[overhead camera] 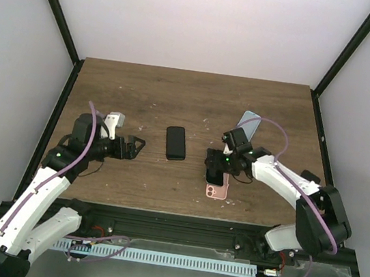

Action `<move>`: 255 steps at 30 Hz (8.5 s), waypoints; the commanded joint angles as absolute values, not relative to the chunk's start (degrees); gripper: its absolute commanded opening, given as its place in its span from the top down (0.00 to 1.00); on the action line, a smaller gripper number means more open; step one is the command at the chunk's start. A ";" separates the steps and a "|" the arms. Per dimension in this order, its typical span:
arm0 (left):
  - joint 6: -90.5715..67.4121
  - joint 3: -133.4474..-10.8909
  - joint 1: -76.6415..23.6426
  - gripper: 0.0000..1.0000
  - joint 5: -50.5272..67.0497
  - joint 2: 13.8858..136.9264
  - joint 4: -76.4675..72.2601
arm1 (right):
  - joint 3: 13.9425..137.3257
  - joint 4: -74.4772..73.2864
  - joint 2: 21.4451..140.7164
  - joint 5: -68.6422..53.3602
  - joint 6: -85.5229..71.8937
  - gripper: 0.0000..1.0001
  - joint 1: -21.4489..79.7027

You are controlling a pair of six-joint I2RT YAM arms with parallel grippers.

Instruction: Put the phone into the phone case

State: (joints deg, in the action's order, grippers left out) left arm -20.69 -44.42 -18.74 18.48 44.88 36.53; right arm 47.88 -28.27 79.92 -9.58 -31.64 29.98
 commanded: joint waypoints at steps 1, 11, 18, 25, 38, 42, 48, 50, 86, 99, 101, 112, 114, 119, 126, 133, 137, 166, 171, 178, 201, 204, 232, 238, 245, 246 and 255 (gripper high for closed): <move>-20.26 -44.03 -18.48 0.02 18.86 44.29 36.30 | 47.84 -26.69 81.38 -6.98 -33.90 0.34 33.02; -20.22 -43.99 -18.46 0.02 18.95 43.91 36.19 | 44.00 -28.42 80.85 -2.28 -35.60 0.35 34.02; -20.29 -43.91 -18.46 0.02 19.25 44.12 36.12 | 41.74 -27.51 79.92 -1.75 -36.70 0.35 34.10; -20.30 -43.90 -18.46 0.02 19.28 44.14 36.06 | 40.69 -26.27 80.24 -0.02 -37.97 0.35 34.15; -20.30 -43.86 -18.46 0.02 19.59 44.38 35.95 | 40.30 -26.42 76.59 1.41 -40.96 0.36 34.85; -20.30 -43.83 -18.46 0.02 19.66 44.32 35.95 | 39.89 -26.69 75.11 2.25 -42.19 0.36 35.65; -20.30 -43.77 -18.46 0.02 19.68 43.97 35.96 | 39.53 -27.47 76.16 3.88 -44.18 0.36 35.68; -20.30 -43.73 -18.46 0.02 19.69 43.78 35.86 | 39.35 -27.10 76.87 3.68 -44.40 0.36 35.68; -20.39 -43.55 -18.46 0.02 20.17 44.55 35.68 | 40.56 -26.68 78.55 6.06 -43.37 0.10 36.47; -20.67 -44.15 -20.30 0.21 25.38 49.65 35.33 | 35.83 -22.79 73.99 0.65 -38.18 0.23 32.07; -21.17 -44.70 -20.98 0.24 26.02 51.12 35.64 | 34.79 -21.31 73.79 -1.08 -37.88 0.24 31.07; -26.02 -43.91 -25.31 0.33 27.39 55.60 33.07 | 31.83 -20.12 72.85 -4.04 -38.51 0.23 30.00; -27.13 -43.58 -26.38 0.33 27.31 56.08 32.25 | 31.35 -19.51 71.95 -5.49 -38.56 0.28 29.99; -30.28 -42.47 -29.55 0.35 26.77 57.53 29.45 | 30.55 -17.62 72.39 -8.95 -38.08 0.34 30.01; -32.79 -41.88 -31.32 0.41 26.63 58.53 28.16 | 30.90 -12.52 75.62 -13.53 -35.19 0.44 30.52; -35.37 -39.83 -31.66 0.45 27.52 58.90 25.64 | 32.98 -10.07 77.76 -17.12 -37.47 0.47 35.24; -36.41 -38.82 -32.24 0.46 27.82 60.33 23.59 | 34.00 -16.07 76.02 -12.86 -37.86 0.34 35.24; -41.96 -35.90 -36.93 0.49 30.52 73.31 9.03 | 26.89 -16.58 68.41 -19.89 -43.57 0.40 39.39; -41.95 -35.49 -36.98 0.49 30.67 74.31 8.46 | 28.65 -14.65 70.17 -21.11 -46.23 0.42 44.06; -43.99 -34.15 -37.03 0.56 33.39 76.40 4.23 | 27.96 -17.21 69.64 -17.25 -46.17 0.49 44.65; -49.74 -30.50 -38.57 0.63 38.01 84.71 -7.45 | 25.90 -18.93 68.00 -15.84 -47.44 0.44 53.04; -50.50 -30.61 -39.04 0.64 38.49 85.99 -9.28 | 26.21 -19.59 68.05 -14.49 -48.19 0.44 55.34; -51.06 -31.99 -40.98 0.73 38.84 92.67 -13.34 | 30.13 -21.97 76.35 -1.90 -48.43 0.60 61.30; -51.31 -32.45 -41.99 0.75 38.64 94.95 -14.51 | 28.72 -20.46 77.04 -0.87 -49.18 0.67 61.33; -48.55 -33.33 -42.14 0.78 34.81 94.45 -9.52 | 29.16 -21.03 76.25 -0.25 -50.38 0.71 61.35; -48.30 -33.46 -42.11 0.78 34.53 94.40 -9.03 | 29.58 -21.54 75.26 0.00 -50.57 0.71 61.30; -49.30 -34.37 -42.11 0.78 34.71 91.90 -7.95 | 27.30 -19.17 62.44 0.43 -53.20 0.65 57.99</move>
State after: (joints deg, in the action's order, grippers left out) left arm -49.91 -32.75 -41.95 36.34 93.43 -9.87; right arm 29.19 -20.97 66.67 -1.56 -51.18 60.40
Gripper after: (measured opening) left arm 0.209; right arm 0.345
